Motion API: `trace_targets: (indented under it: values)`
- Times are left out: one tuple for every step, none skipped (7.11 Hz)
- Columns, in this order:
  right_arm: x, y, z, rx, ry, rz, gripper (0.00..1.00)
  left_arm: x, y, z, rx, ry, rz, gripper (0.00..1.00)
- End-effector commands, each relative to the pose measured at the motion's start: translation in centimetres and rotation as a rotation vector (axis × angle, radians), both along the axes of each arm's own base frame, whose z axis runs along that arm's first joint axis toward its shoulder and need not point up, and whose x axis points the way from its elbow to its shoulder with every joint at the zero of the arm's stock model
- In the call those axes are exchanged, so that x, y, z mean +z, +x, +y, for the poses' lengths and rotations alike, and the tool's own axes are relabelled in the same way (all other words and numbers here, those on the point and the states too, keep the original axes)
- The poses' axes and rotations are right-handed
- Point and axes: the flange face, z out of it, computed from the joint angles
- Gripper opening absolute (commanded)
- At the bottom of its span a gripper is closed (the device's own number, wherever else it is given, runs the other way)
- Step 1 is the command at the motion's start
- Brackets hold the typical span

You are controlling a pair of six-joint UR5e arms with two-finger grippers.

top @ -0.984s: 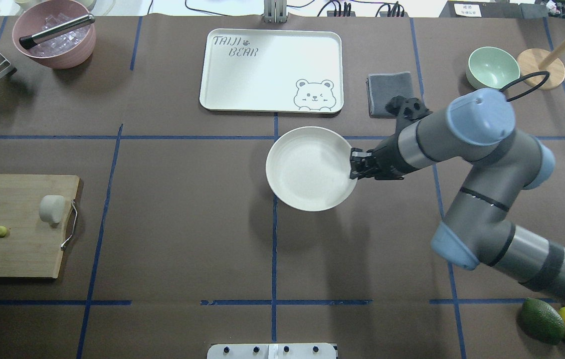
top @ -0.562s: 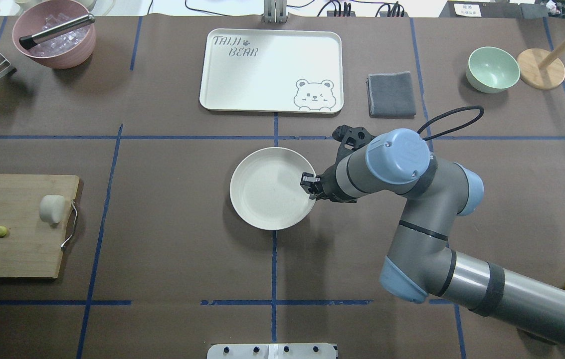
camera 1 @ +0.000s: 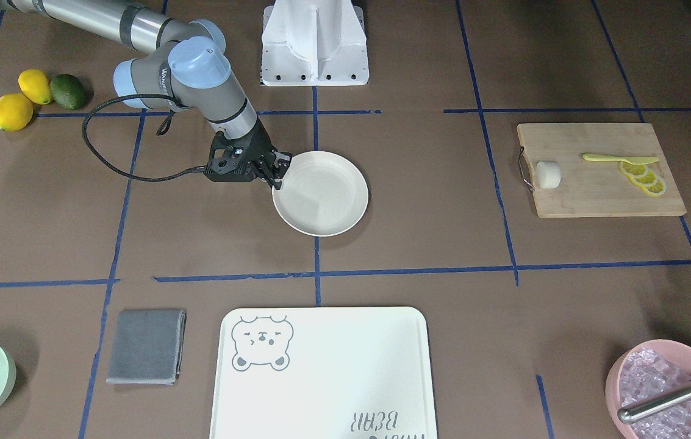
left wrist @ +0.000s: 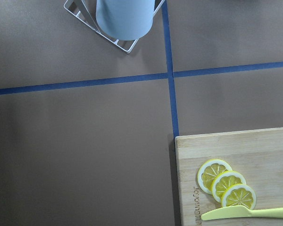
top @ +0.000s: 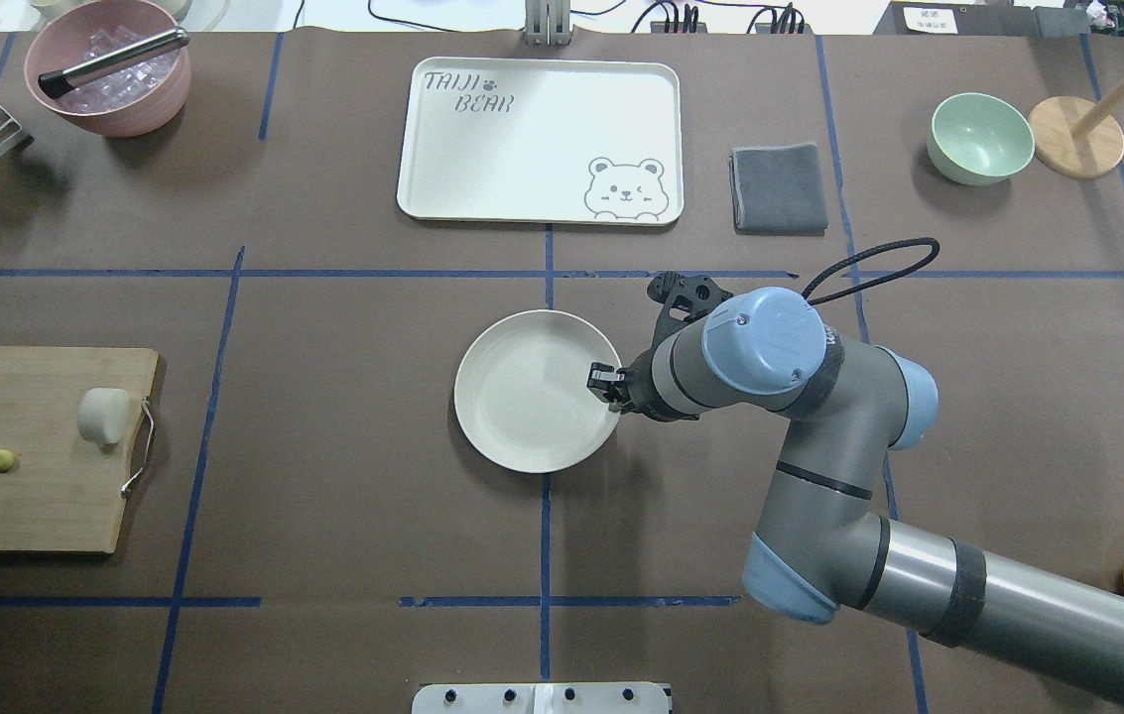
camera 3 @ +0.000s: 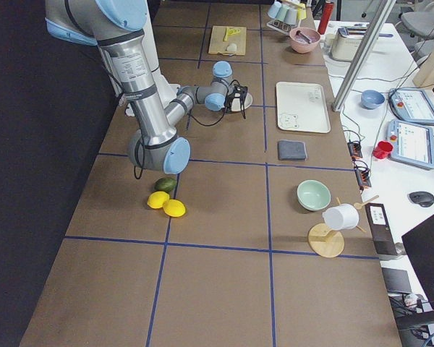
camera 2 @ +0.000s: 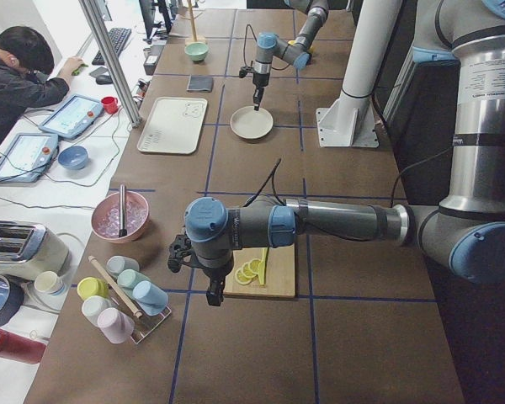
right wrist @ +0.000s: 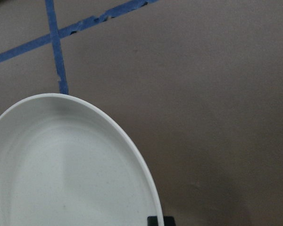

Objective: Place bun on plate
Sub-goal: 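Open the right gripper and release the plate rim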

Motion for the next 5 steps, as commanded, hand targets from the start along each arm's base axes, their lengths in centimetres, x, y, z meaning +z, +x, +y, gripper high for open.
trace_targets:
  values:
    - [0.0,0.7,-0.8,0.015,0.002,0.000,0.86,-0.1,0.0,-0.1,0.000,0.001,0.000,1.00]
    - [-0.2,1.0,-1.0,0.020,0.005,-0.004,1.00,-0.2,0.0,-0.1,0.000,0.004,0.000,1.00]
    - [-0.4,1.7,-1.7,0.030,0.003,-0.008,1.00,-1.1,0.1,-0.2,0.002,0.025,-0.002,1.00]
    - [-0.7,2.8,-2.7,0.042,0.003,-0.011,1.00,-3.7,0.3,-0.5,-0.031,0.040,-0.001,1.00]
    - [-1.5,4.1,-3.1,0.048,-0.009,0.021,1.00,-8.0,3.7,-0.9,-0.078,0.021,0.005,1.00]
